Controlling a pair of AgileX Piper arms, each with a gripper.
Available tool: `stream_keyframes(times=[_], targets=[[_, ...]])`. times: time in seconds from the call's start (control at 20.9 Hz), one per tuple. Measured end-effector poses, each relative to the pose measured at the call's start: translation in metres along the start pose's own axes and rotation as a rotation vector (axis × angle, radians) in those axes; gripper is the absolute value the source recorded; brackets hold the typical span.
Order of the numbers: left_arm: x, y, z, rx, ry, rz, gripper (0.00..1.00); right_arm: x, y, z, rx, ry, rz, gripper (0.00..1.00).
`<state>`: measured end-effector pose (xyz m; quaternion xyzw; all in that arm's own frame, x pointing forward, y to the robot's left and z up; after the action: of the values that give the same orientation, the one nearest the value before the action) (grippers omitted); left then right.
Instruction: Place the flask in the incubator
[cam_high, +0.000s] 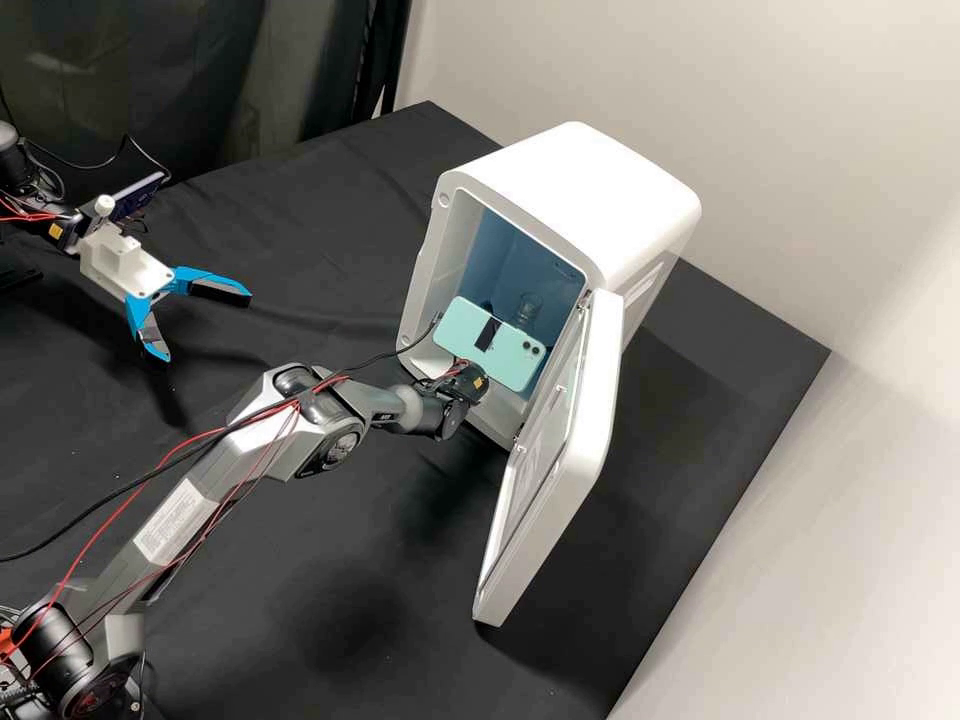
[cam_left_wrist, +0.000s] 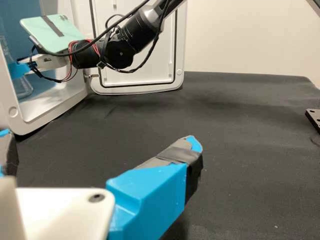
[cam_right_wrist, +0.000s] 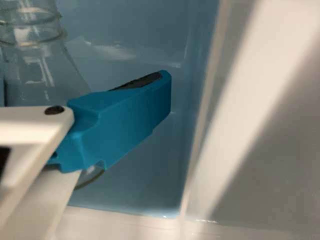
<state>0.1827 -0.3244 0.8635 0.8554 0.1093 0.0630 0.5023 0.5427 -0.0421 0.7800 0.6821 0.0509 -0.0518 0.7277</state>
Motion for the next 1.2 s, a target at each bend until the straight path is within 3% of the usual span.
stream_keyframes(times=[0.67,1.2], targets=[[-0.0003,-0.0005,0.0002,-0.001,0.000,-0.002,1.00,-0.0036,-0.0047,0.0071,0.005,-0.018,-0.014,1.00],[-0.0026,-0.0002,0.0021,0.000,-0.001,0.002,1.00,-0.0058,-0.0080,0.0076,-0.008,-0.007,-0.025,1.00]])
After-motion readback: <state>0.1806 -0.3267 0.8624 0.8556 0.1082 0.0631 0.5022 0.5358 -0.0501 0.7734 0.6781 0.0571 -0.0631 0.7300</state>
